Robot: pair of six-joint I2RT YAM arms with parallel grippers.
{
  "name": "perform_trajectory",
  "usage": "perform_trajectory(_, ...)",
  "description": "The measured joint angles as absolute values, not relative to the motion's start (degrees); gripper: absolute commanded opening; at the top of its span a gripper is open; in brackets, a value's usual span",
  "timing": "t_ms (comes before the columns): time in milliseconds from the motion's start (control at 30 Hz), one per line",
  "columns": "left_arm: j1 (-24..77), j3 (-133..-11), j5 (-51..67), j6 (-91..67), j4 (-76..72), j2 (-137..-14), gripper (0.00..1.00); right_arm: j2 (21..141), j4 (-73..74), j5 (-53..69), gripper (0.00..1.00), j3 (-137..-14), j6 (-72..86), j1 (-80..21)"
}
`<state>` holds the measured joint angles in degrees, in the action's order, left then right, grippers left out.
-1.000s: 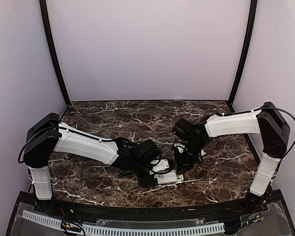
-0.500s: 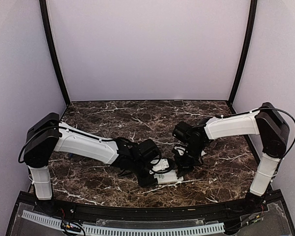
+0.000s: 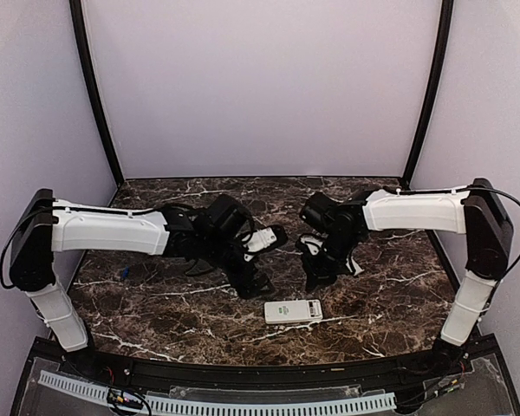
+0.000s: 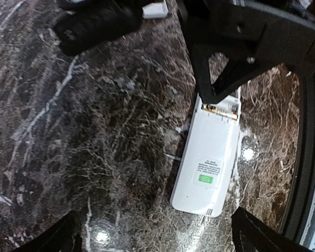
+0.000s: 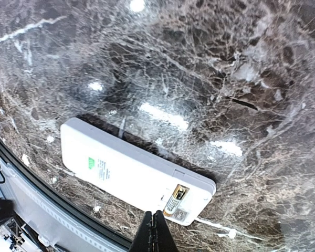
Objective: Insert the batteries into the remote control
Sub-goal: Pick up the battery from the corner of the board.
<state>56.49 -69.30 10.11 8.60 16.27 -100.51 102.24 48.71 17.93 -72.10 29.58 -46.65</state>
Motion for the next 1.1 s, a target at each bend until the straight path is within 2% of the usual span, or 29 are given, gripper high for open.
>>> perform_trajectory(167, 48.7, -68.8, 10.0, 1.2, 16.0, -93.1, 0.99, 99.3, 49.8, 16.4, 0.04, -73.0, 27.7, -45.5)
perform_trajectory(400, 22.7, -62.4, 0.9, -15.9, 17.5, -87.5, 0.99, 97.2, 49.2, 14.9, 0.09, -72.7, 24.4, -44.5)
perform_trajectory(500, 15.6, -59.7, -3.3, -20.4, 20.8, -87.5, 0.99, 97.2, 48.4, 14.6, 0.12, -71.8, 22.7, -44.4)
perform_trajectory(667, 12.0, -61.8, -5.8, -19.9, 28.7, -88.0, 0.97, 97.2, 46.8, 14.5, 0.15, -70.6, 19.3, -44.1)
perform_trajectory(867, 11.5, -82.3, -10.7, -8.5, 49.2, -99.3, 0.9, 97.2, 44.8, 15.7, 0.17, -70.2, 14.5, -42.7)
perform_trajectory(1100, 9.8, -79.9, -11.9, -3.5, 62.7, -104.6, 0.86, 97.4, 44.6, 16.4, 0.18, -70.2, 10.4, -41.3)
